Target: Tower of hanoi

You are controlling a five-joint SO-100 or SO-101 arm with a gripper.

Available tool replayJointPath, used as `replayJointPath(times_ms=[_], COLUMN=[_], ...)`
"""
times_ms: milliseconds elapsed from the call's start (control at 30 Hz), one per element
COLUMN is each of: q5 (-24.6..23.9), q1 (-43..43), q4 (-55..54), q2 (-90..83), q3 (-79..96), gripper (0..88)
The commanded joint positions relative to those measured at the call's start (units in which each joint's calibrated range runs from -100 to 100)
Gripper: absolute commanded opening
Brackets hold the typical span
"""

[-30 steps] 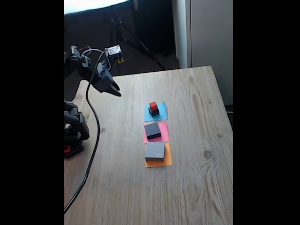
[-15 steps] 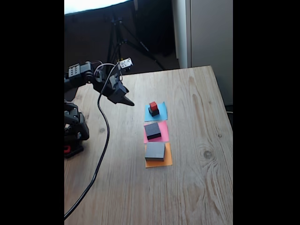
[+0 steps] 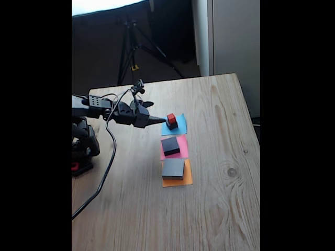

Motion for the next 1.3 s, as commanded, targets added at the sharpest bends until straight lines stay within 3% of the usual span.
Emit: replayJointPath(times_ms=[0,467,733,1267], q5=[3.0,1.83,-0.34,1.16], q1=[-1.09,0.5,2.01,-1.34], q4=[-17.84,-48.44,-52.64,-57.66], q2=[3.43,25.15,35.52,47.94], q3=[5.83,8.29,2.2,-5.53], gripper=[44.9,45.2,45.8,45.6])
